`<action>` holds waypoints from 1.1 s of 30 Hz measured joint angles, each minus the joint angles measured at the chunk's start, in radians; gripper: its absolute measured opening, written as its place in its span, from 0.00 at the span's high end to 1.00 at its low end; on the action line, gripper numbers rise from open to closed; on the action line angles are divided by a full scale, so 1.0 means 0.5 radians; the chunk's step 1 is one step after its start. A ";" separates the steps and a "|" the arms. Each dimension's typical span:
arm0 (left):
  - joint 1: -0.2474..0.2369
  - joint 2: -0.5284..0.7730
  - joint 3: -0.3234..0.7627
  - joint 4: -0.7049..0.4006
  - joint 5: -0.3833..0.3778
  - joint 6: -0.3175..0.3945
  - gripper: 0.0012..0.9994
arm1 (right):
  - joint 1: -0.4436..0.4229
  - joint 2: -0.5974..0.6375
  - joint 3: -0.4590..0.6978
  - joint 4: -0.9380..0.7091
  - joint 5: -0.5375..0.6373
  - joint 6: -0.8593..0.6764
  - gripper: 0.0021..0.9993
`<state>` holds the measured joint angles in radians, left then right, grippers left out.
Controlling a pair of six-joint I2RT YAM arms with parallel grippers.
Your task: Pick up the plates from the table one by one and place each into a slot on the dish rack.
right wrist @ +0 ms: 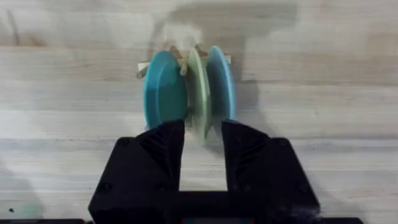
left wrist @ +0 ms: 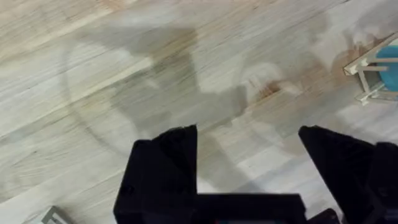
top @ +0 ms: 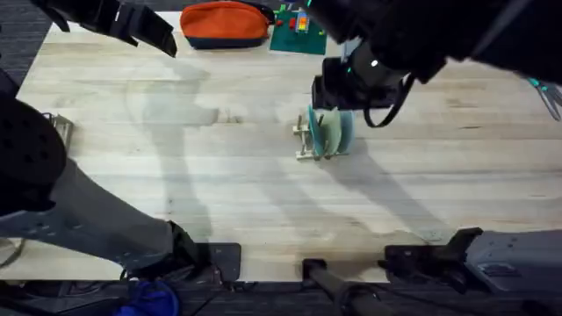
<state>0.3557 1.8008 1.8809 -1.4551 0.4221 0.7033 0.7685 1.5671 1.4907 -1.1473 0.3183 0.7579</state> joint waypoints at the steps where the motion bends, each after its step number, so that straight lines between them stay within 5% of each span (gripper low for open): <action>1: 0.000 0.000 0.000 0.000 0.000 0.000 0.00 | 0.000 -0.015 0.017 -0.002 0.011 -0.009 0.58; 5: 0.000 0.000 0.000 0.000 0.000 0.000 0.00 | 0.000 -0.100 0.107 -0.067 0.086 -0.062 0.41; 8: 0.000 0.000 0.000 0.000 0.000 0.000 0.00 | 0.000 -0.166 0.195 -0.104 0.131 -0.143 0.07; 9: 0.000 -0.001 0.000 0.000 0.000 0.000 0.00 | 0.000 -0.189 0.224 -0.114 0.143 -0.184 0.02; 25: 0.000 -0.001 0.000 0.000 0.000 0.000 0.00 | 0.000 -0.653 0.361 -0.192 0.405 -0.713 0.00; 33: 0.000 0.000 0.000 0.000 0.000 0.000 0.00 | 0.000 -1.017 0.364 -0.488 0.495 -0.891 0.00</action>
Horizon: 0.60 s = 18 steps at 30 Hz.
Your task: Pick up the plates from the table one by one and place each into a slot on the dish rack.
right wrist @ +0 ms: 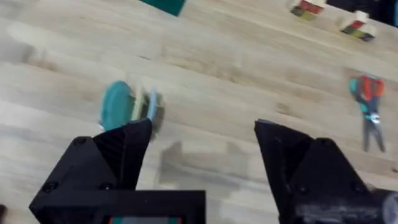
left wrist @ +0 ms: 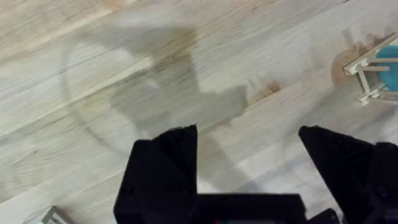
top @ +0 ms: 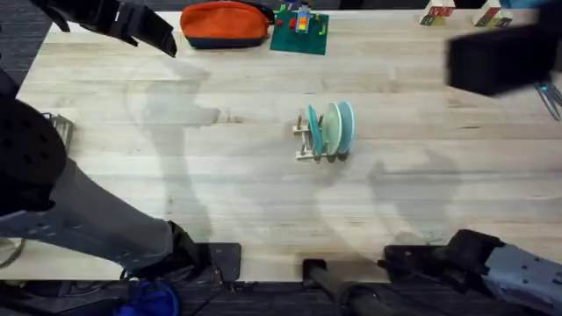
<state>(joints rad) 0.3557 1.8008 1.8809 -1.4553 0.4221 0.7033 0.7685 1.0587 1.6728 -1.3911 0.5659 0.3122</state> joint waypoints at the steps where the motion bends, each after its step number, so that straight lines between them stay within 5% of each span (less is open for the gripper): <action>1: 0.000 0.000 0.000 0.000 -0.001 0.000 0.00 | 0.000 -0.044 0.000 -0.025 0.006 -0.001 0.00; 9: 0.000 0.000 0.000 0.000 0.000 0.000 0.00 | -0.122 -0.391 0.003 -0.198 0.071 0.088 0.00; 18: 0.000 0.000 0.000 0.000 0.000 0.000 0.00 | -0.222 -0.425 -0.091 -0.438 0.188 0.351 0.00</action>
<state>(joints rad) 0.3557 1.8008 1.8809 -1.4551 0.4221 0.7033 0.6575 0.8463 1.6271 -1.6102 0.6598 0.4879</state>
